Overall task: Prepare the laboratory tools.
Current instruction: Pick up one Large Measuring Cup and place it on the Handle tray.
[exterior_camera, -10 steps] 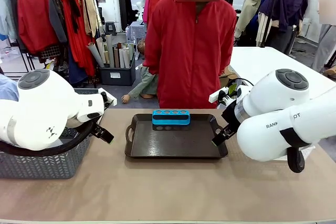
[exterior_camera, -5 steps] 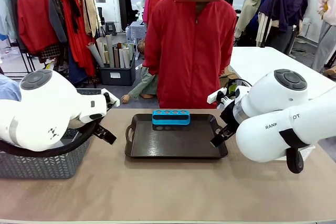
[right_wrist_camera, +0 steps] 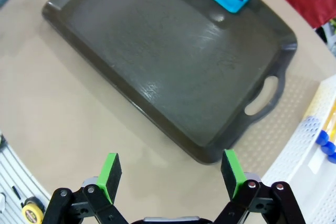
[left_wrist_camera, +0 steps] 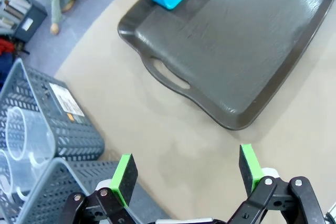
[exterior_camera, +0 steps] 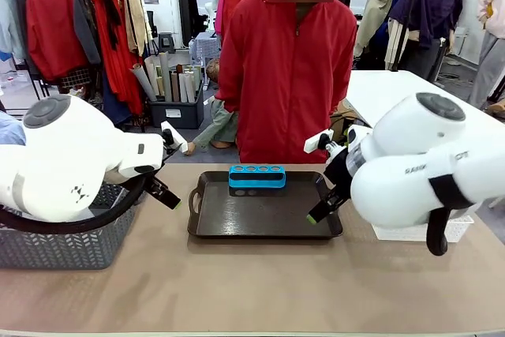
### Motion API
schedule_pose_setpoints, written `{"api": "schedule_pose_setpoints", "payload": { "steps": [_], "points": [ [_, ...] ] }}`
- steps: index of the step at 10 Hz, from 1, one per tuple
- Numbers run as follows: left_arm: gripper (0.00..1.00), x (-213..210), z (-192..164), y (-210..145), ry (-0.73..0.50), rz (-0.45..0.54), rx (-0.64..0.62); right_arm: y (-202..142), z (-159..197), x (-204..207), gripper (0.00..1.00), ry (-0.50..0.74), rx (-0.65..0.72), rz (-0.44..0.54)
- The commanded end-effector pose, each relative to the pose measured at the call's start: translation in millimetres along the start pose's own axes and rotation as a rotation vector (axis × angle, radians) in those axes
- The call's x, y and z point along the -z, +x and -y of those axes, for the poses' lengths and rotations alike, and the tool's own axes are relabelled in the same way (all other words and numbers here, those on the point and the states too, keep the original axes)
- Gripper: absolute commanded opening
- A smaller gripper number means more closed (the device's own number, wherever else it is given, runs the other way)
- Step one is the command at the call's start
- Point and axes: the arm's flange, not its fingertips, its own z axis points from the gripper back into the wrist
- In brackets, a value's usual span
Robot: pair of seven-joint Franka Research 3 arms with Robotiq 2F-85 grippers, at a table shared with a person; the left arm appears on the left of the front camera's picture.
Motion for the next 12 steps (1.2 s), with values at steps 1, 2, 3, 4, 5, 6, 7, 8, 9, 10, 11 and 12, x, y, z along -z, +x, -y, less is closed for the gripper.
{"api": "schedule_pose_setpoints", "payload": {
  "steps": [1, 2, 3, 4, 5, 6, 7, 8, 9, 10, 11, 12],
  "points": [
    [1.0, -32.7, -1.2, -48.4, -0.027, 0.084, 0.078, 9.4, 17.7, -23.1, 1.0, 0.05, -0.015, -0.009],
    [1.0, -36.4, 0.6, -53.7, -0.058, 0.108, 0.119, 15.6, 20.6, -31.7, 1.0, 0.045, -0.022, 0.003],
    [1.0, -43.3, -4.8, -58.0, -0.061, 0.113, 0.102, 20.4, 24.2, -37.7, 1.0, 0.041, -0.011, 0.029],
    [1.0, -17.2, -6.0, 7.2, -0.013, 0.06, 0.076, 22.7, 30.9, -38.6, 1.0, -0.014, 0.006, 0.087],
    [1.0, -17.2, -6.0, 7.2, -0.013, 0.06, 0.076, 16.5, 13.6, -35.2, 1.0, 0.022, 0.001, 0.011],
    [1.0, -17.2, -6.0, 7.2, -0.013, 0.06, 0.076, 16.5, 13.6, -35.2, 1.0, 0.022, 0.001, 0.011],
    [1.0, -17.2, -6.0, 7.2, -0.013, 0.06, 0.076, 16.5, 13.6, -35.2, 1.0, 0.022, 0.001, 0.011],
    [1.0, -17.2, -6.0, 7.2, -0.013, 0.06, 0.076, 16.5, 13.6, -35.2, 1.0, 0.022, 0.001, 0.011],
    [1.0, -17.2, -6.0, 7.2, -0.013, 0.06, 0.076, 16.5, 13.6, -35.2, 1.0, 0.022, 0.001, 0.011],
    [1.0, -17.2, -6.0, 7.2, -0.013, 0.06, 0.076, 16.5, 13.6, -35.2, 1.0, 0.022, 0.001, 0.011],
    [1.0, -17.2, -6.0, 7.2, -0.013, 0.06, 0.076, 16.5, 13.6, -35.2, 1.0, 0.022, 0.001, 0.011],
    [1.0, -17.2, -6.0, 7.2, -0.013, 0.06, 0.076, 16.5, 13.6, -35.2, 1.0, 0.022, 0.001, 0.011]
  ]
}}
